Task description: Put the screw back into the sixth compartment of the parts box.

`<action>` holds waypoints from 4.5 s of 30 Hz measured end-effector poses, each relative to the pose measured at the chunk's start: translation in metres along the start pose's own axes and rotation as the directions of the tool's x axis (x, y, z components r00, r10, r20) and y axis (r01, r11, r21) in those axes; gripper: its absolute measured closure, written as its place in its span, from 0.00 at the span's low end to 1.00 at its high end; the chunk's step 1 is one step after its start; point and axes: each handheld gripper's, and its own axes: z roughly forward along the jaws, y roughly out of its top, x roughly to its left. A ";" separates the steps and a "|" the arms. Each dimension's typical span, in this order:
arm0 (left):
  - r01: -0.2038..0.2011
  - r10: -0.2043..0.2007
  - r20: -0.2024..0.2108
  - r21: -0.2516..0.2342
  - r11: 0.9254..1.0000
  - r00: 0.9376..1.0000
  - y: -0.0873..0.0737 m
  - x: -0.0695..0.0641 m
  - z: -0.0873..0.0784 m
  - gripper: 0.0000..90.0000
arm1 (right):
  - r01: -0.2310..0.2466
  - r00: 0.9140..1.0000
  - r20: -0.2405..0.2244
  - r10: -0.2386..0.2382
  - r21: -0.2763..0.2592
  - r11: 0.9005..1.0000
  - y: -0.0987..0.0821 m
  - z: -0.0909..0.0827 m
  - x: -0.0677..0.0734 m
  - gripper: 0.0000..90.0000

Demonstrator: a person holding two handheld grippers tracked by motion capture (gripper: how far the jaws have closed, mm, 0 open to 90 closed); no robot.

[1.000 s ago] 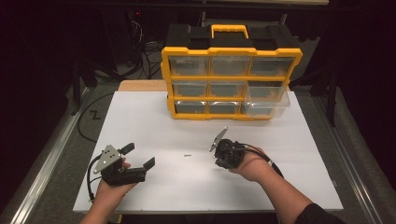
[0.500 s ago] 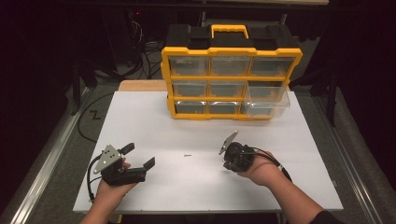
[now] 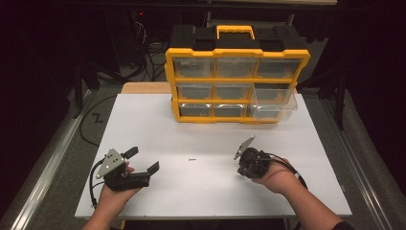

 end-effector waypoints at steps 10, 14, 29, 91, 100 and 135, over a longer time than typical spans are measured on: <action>-0.002 0.002 0.002 0.002 1.000 1.000 0.000 0.000 0.001 0.05 | -0.046 0.999 0.013 0.046 0.006 0.999 -0.019 -0.010 -0.008 1.00; -0.004 0.004 0.001 0.005 1.000 1.000 0.000 -0.001 0.001 0.05 | -0.051 0.999 0.017 0.050 0.005 0.999 -0.026 -0.013 -0.011 1.00; -0.005 0.005 0.000 0.010 1.000 1.000 0.000 -0.001 0.001 0.05 | -0.049 0.998 0.026 0.049 0.015 0.999 -0.032 -0.018 -0.016 1.00; 0.010 -0.010 0.006 0.000 1.000 1.000 0.000 0.001 0.000 0.05 | -0.028 0.989 0.147 0.027 0.002 1.000 0.017 -0.149 -0.059 1.00; 0.013 -0.013 0.005 -0.005 1.000 1.000 0.000 0.001 -0.001 0.05 | -0.057 0.983 0.175 0.057 -0.009 0.998 0.027 -0.160 -0.075 1.00; 0.021 -0.021 0.005 -0.006 1.000 1.000 -0.001 0.003 -0.002 0.05 | -0.097 0.970 0.219 0.103 -0.036 0.995 0.054 -0.169 -0.114 1.00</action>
